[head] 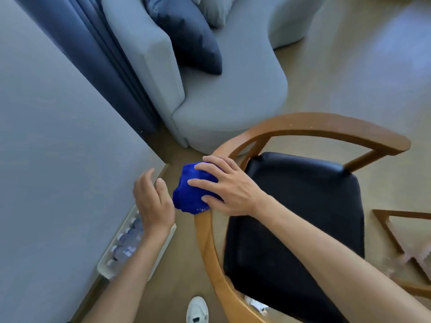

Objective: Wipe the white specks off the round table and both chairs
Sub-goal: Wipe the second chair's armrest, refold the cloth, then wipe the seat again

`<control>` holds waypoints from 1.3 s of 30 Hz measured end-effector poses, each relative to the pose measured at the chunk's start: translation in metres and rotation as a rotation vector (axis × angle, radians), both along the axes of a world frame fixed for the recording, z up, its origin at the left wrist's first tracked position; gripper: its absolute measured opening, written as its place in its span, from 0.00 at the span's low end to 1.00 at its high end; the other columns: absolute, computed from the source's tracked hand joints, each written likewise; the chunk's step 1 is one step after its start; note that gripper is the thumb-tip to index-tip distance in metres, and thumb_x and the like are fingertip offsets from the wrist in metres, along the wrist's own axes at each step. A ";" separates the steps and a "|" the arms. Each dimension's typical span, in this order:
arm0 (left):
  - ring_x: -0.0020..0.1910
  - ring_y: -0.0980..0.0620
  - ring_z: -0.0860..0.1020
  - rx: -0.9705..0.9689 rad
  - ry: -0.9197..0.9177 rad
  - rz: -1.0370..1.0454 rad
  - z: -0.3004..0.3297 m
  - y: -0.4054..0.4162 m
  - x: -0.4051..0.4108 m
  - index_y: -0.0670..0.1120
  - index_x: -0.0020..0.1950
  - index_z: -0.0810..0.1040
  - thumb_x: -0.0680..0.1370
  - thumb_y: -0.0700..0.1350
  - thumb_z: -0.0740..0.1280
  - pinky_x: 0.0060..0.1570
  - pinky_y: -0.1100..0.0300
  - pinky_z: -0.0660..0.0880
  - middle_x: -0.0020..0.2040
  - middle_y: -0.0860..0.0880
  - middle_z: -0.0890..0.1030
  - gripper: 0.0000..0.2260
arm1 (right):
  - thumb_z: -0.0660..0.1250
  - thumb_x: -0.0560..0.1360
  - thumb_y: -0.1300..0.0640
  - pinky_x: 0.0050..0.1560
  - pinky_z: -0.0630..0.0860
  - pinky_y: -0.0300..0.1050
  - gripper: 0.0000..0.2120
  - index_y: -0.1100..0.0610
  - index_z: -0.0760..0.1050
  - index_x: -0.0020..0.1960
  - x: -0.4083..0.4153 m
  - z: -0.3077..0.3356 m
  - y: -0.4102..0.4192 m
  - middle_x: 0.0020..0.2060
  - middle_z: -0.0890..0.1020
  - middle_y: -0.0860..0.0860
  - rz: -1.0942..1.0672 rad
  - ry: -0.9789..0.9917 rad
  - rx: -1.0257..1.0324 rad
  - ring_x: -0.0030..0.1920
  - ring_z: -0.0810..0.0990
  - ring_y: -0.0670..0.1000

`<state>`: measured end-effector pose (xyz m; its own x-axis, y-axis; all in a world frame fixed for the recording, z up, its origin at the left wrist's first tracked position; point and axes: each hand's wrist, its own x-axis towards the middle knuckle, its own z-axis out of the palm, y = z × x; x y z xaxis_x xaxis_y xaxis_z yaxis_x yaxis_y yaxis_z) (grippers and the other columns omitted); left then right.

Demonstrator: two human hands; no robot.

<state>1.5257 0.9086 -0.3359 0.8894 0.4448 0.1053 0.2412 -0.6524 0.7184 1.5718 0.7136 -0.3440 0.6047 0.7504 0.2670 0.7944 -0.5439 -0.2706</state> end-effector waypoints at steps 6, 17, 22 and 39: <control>0.61 0.49 0.70 -0.031 0.018 0.040 -0.012 -0.019 -0.005 0.42 0.67 0.69 0.80 0.50 0.51 0.55 0.50 0.74 0.63 0.43 0.73 0.20 | 0.61 0.80 0.44 0.73 0.56 0.60 0.21 0.51 0.72 0.70 0.023 -0.016 0.010 0.69 0.73 0.53 0.199 -0.073 -0.033 0.72 0.66 0.57; 0.73 0.49 0.62 0.396 0.345 -0.442 -0.008 -0.095 0.079 0.48 0.73 0.64 0.81 0.56 0.47 0.72 0.49 0.59 0.73 0.49 0.67 0.24 | 0.50 0.80 0.42 0.73 0.56 0.60 0.24 0.53 0.74 0.65 0.116 -0.062 -0.050 0.62 0.77 0.54 -0.689 0.118 -0.066 0.65 0.71 0.56; 0.73 0.44 0.62 0.652 0.491 -0.489 -0.021 -0.113 0.109 0.50 0.76 0.57 0.81 0.58 0.46 0.69 0.43 0.62 0.74 0.48 0.65 0.25 | 0.54 0.78 0.41 0.67 0.65 0.65 0.24 0.56 0.73 0.65 0.143 -0.070 -0.120 0.61 0.76 0.58 -0.740 -0.054 -0.241 0.63 0.73 0.61; 0.64 0.46 0.70 0.590 0.610 -0.580 -0.028 -0.160 0.160 0.49 0.71 0.63 0.81 0.56 0.45 0.61 0.45 0.68 0.67 0.47 0.71 0.22 | 0.59 0.76 0.42 0.60 0.70 0.59 0.23 0.52 0.74 0.66 0.144 -0.069 -0.154 0.64 0.75 0.57 -0.833 -0.094 -0.117 0.65 0.72 0.61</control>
